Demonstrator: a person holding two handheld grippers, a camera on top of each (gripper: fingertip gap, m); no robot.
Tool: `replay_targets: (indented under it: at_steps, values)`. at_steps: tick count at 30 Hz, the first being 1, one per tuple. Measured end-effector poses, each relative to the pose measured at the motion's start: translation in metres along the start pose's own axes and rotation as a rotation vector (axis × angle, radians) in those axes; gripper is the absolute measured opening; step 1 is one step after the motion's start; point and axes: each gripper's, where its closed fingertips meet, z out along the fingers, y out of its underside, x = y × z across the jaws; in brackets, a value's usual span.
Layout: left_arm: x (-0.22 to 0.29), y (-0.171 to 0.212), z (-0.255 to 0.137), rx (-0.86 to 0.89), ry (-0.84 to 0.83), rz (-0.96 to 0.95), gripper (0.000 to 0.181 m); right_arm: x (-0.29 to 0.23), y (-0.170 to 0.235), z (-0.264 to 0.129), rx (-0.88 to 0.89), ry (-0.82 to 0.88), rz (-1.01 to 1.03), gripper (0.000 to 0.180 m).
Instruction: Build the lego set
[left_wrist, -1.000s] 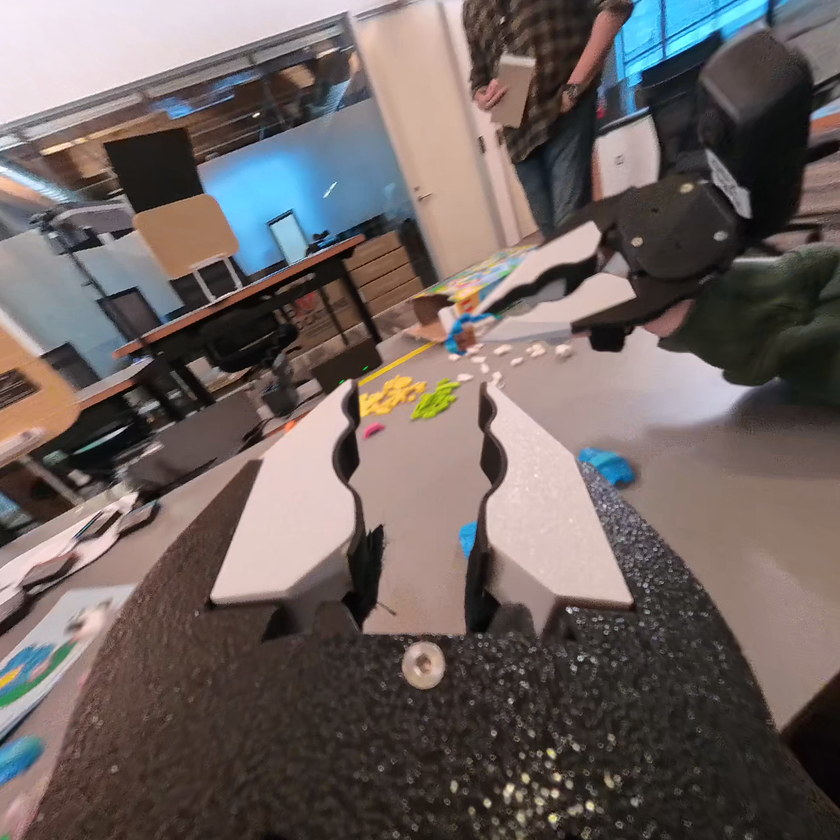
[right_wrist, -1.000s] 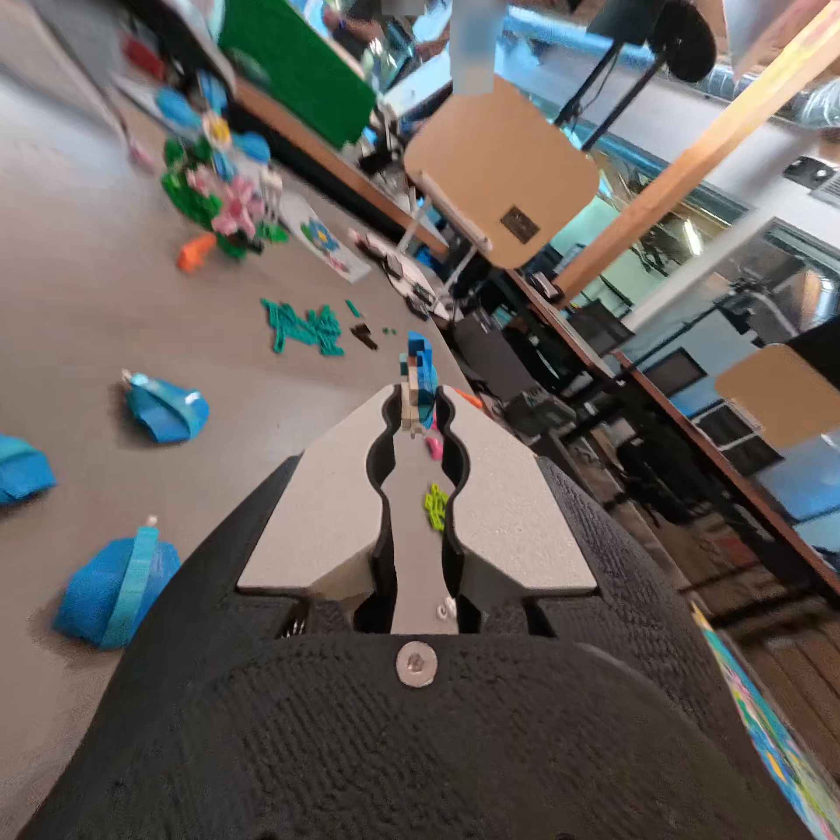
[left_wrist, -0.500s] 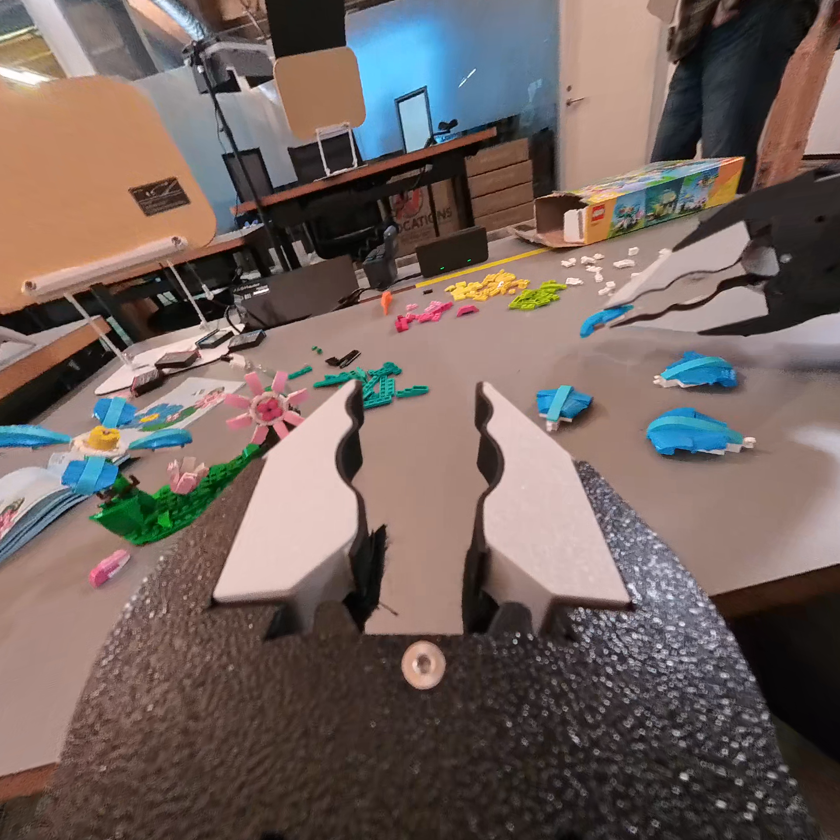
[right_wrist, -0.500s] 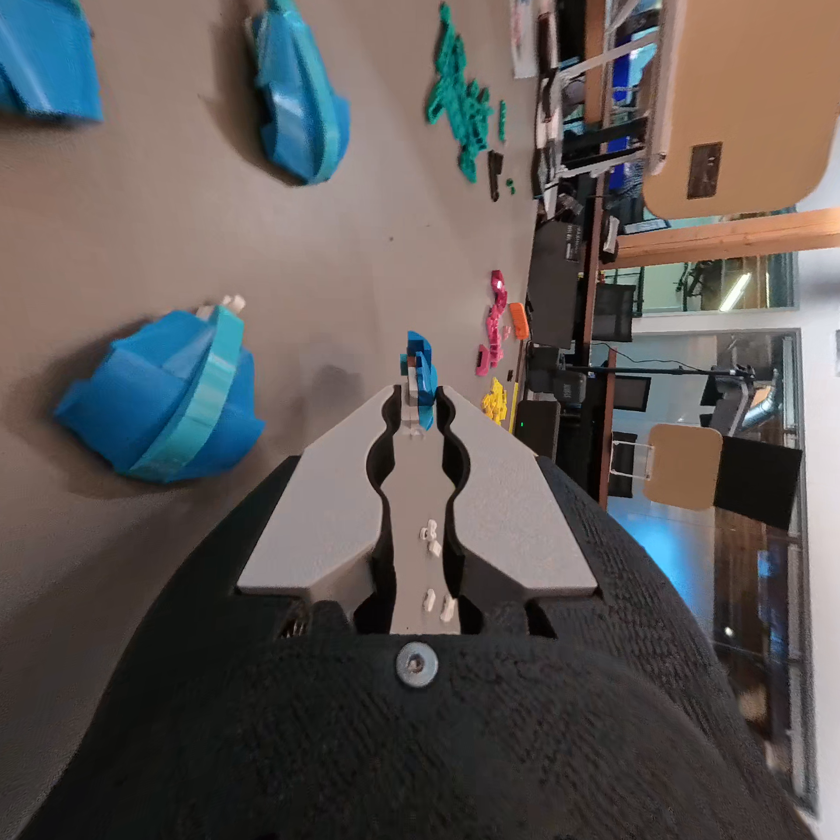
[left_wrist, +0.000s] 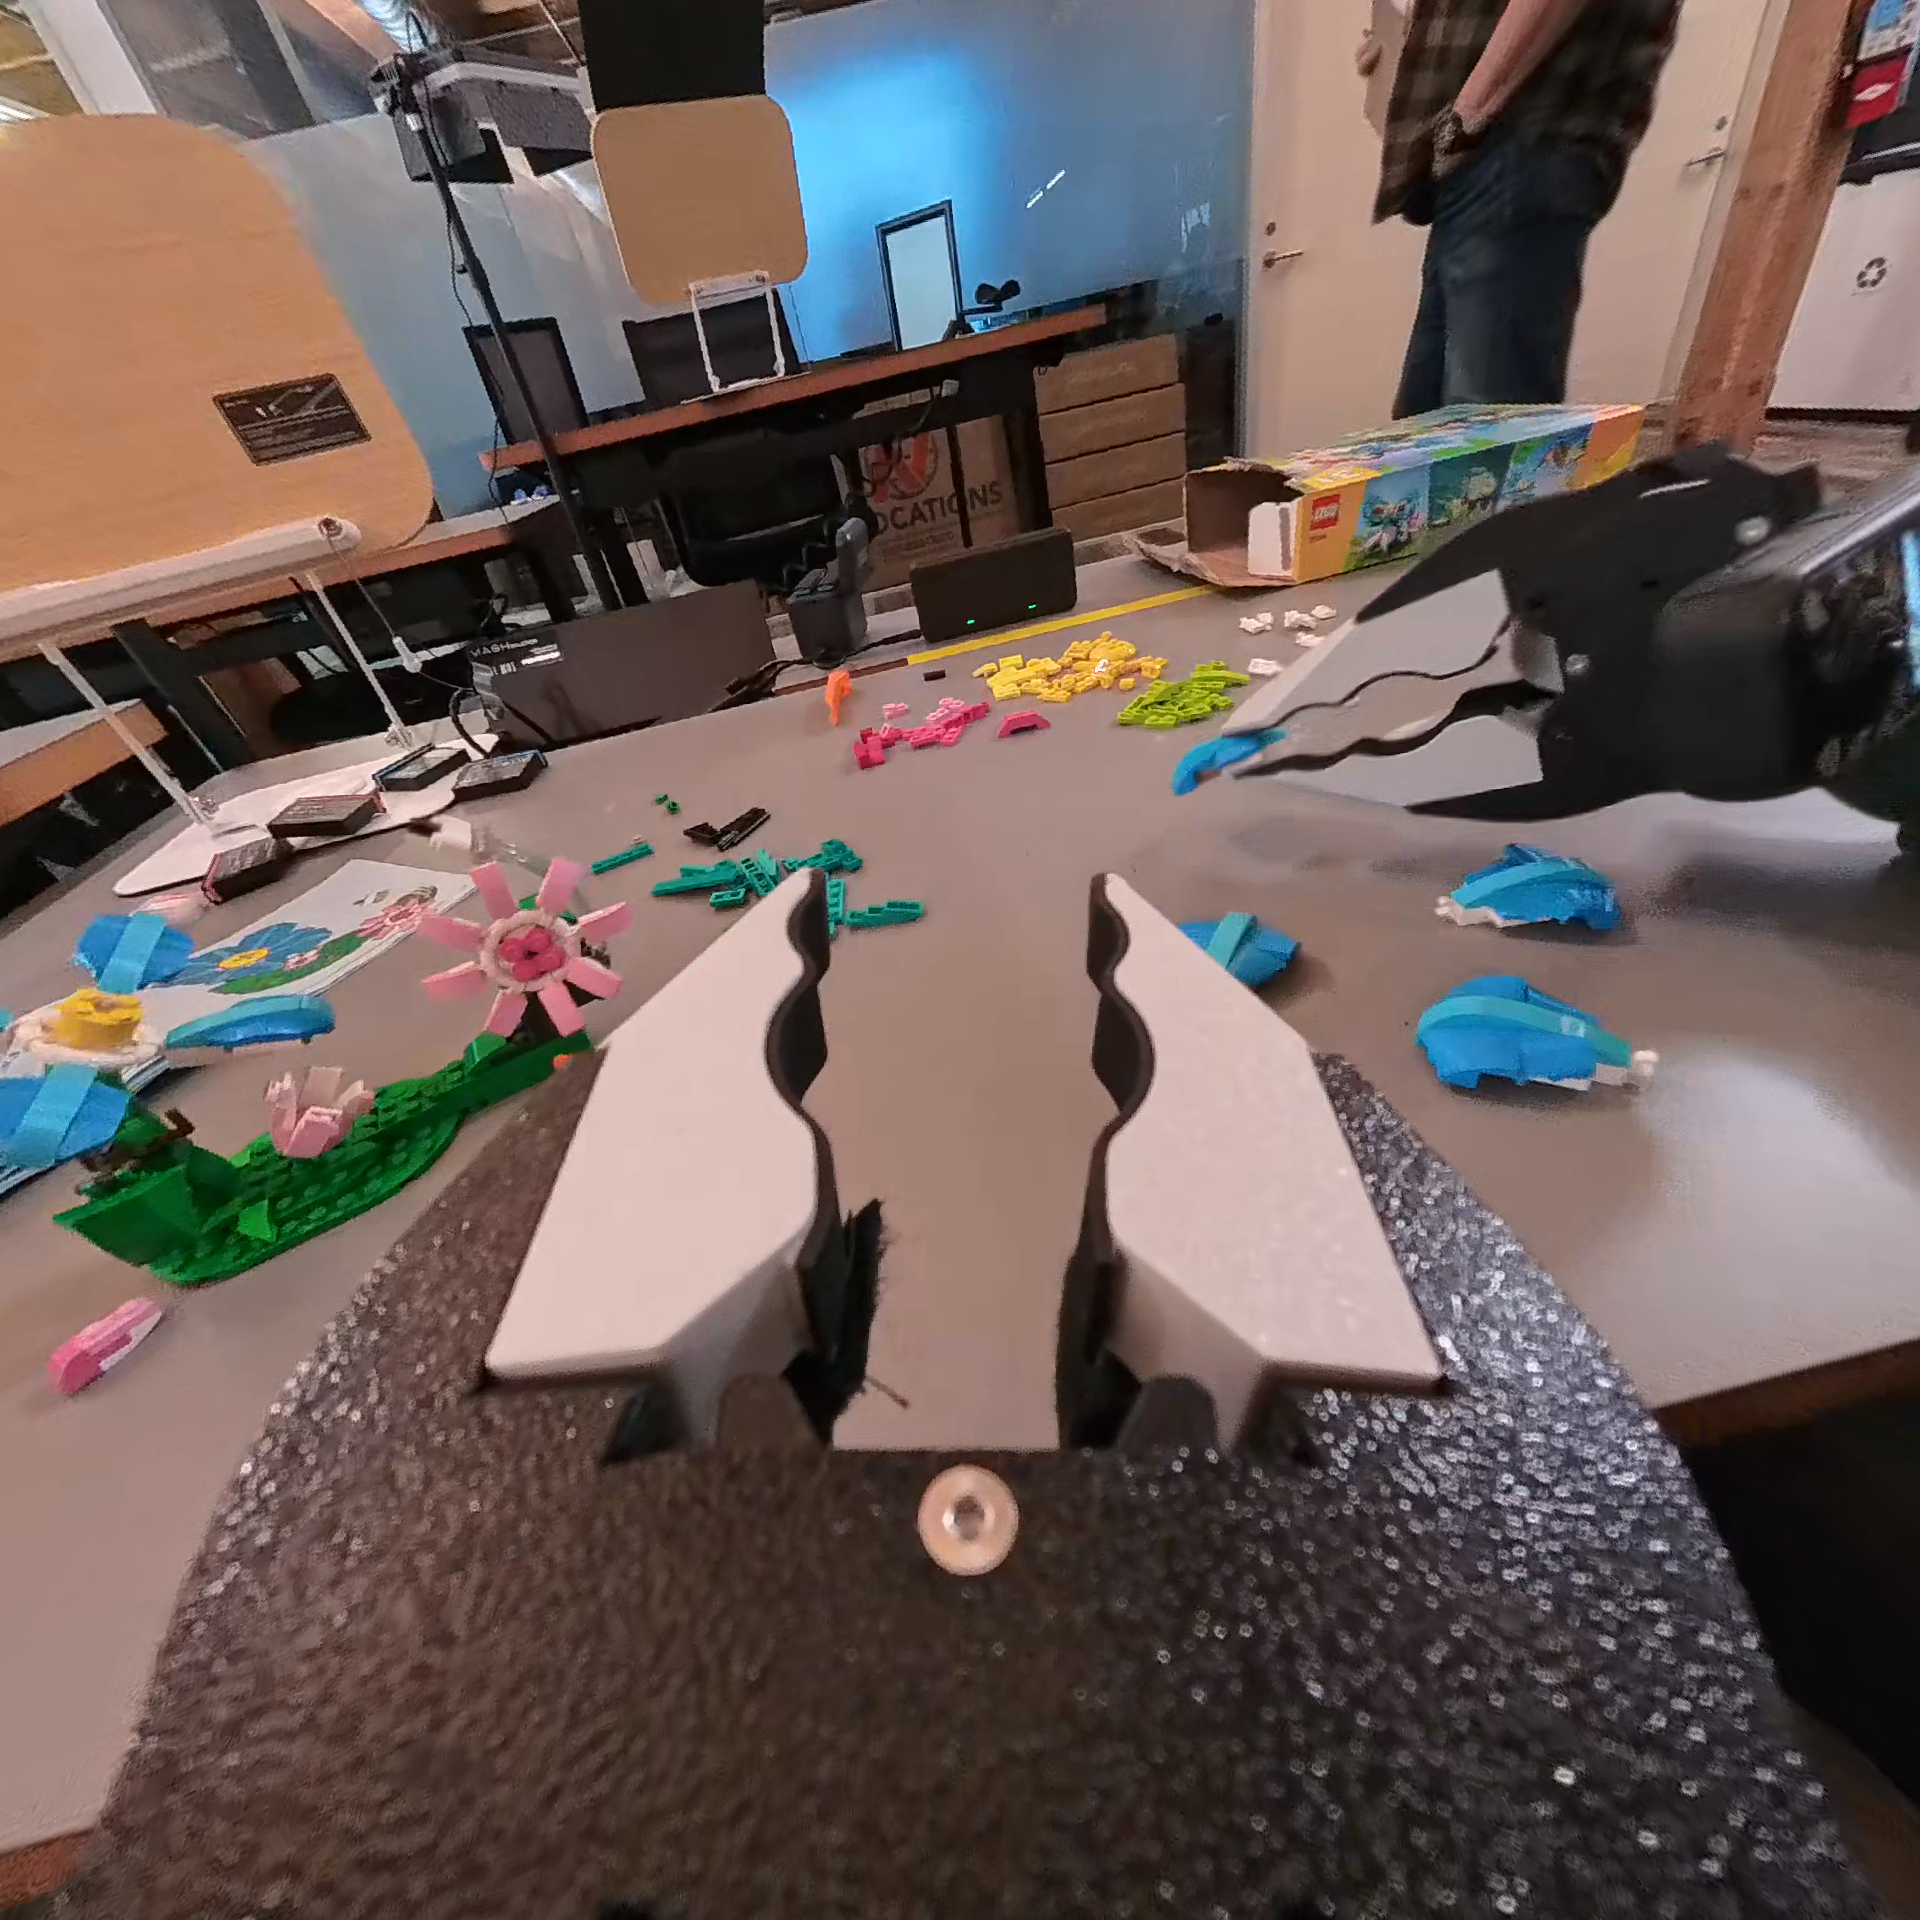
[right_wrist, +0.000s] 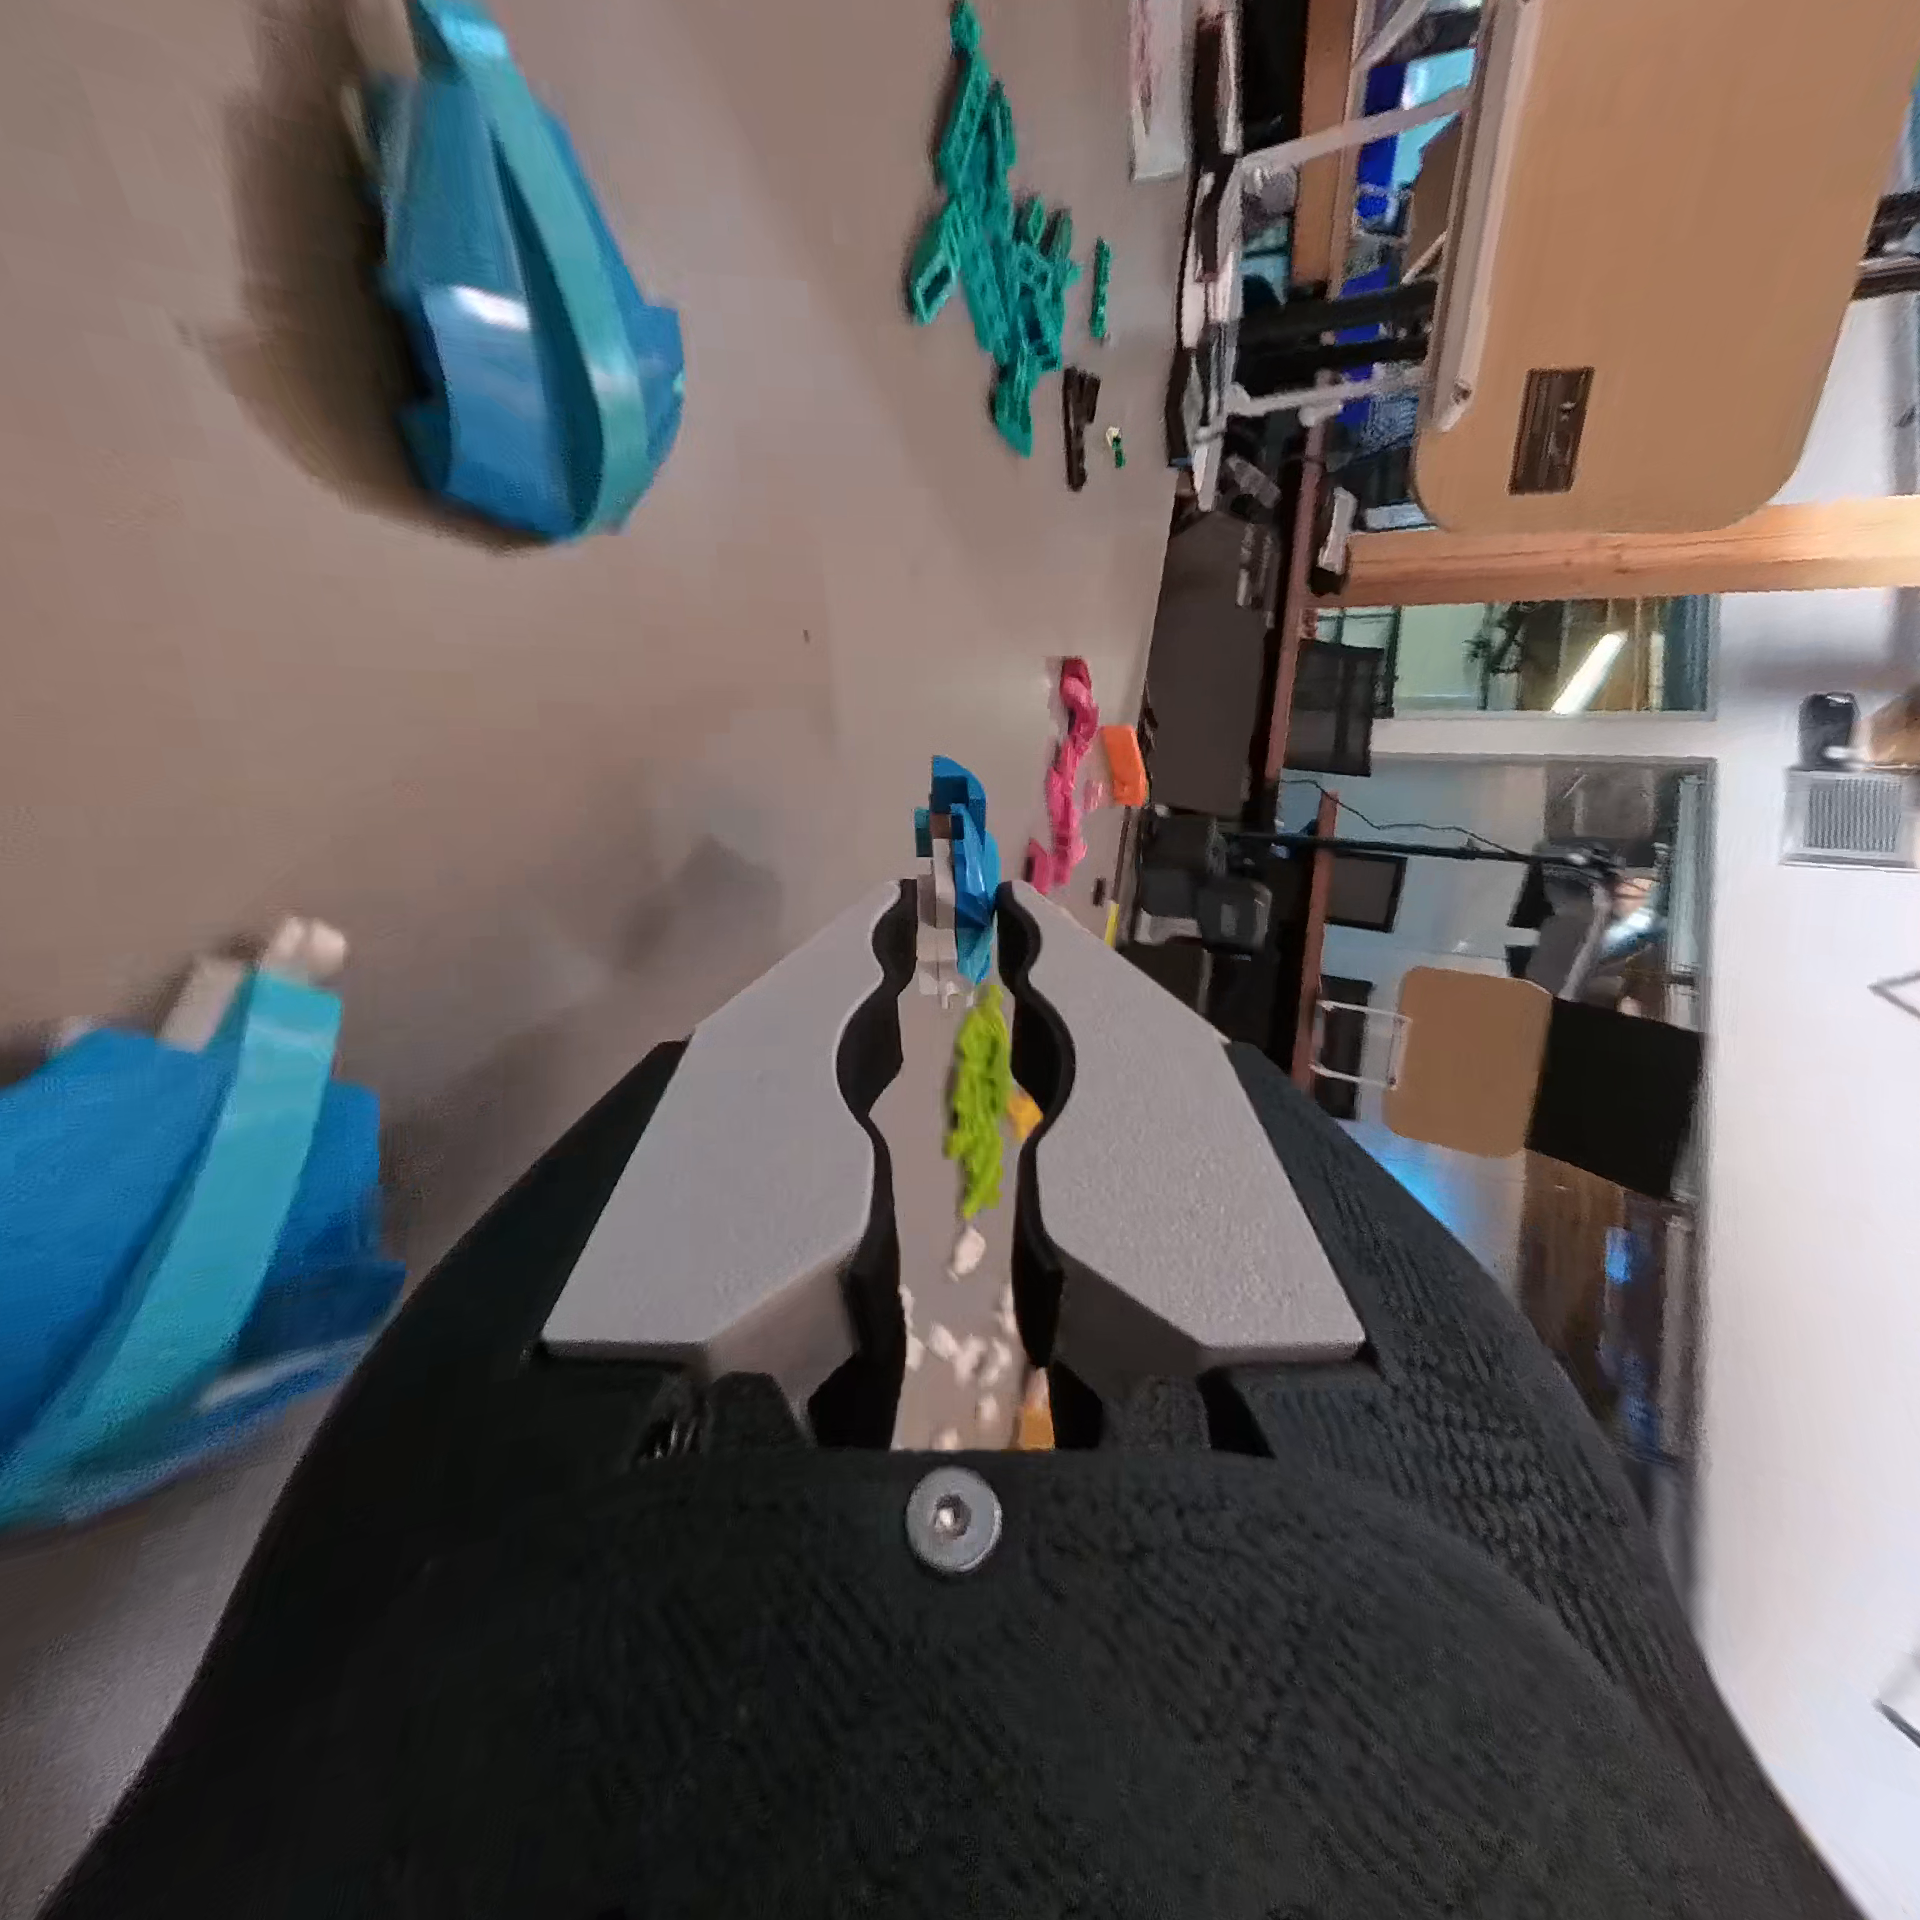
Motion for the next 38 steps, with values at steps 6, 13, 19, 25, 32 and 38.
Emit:
replay_targets:
  at_steps: [6,13,19,25,32,38]
  values:
    - [0.012,-0.004,0.003,0.004,0.021,0.021,0.048,-0.014,-0.012,-0.001,0.110,-0.094,0.052,0.013]
    - [0.016,0.001,0.001,-0.005,0.036,0.015,0.048,-0.021,-0.005,0.002,0.074,-0.118,0.011,0.014]
    - [0.014,0.010,0.000,-0.033,0.041,-0.008,0.048,-0.031,-0.004,-0.002,0.050,-0.226,0.073,0.017]
    - [0.013,0.019,0.001,-0.065,0.041,-0.010,0.048,-0.032,-0.012,-0.019,0.114,-0.411,0.384,0.040]
    - [0.011,0.023,0.000,-0.081,0.033,-0.036,0.049,0.015,0.008,-0.047,0.360,-0.233,0.785,0.052]
    - [0.064,0.031,0.014,-0.163,0.215,-0.064,0.048,0.054,0.055,-0.074,0.443,0.191,0.858,0.047]
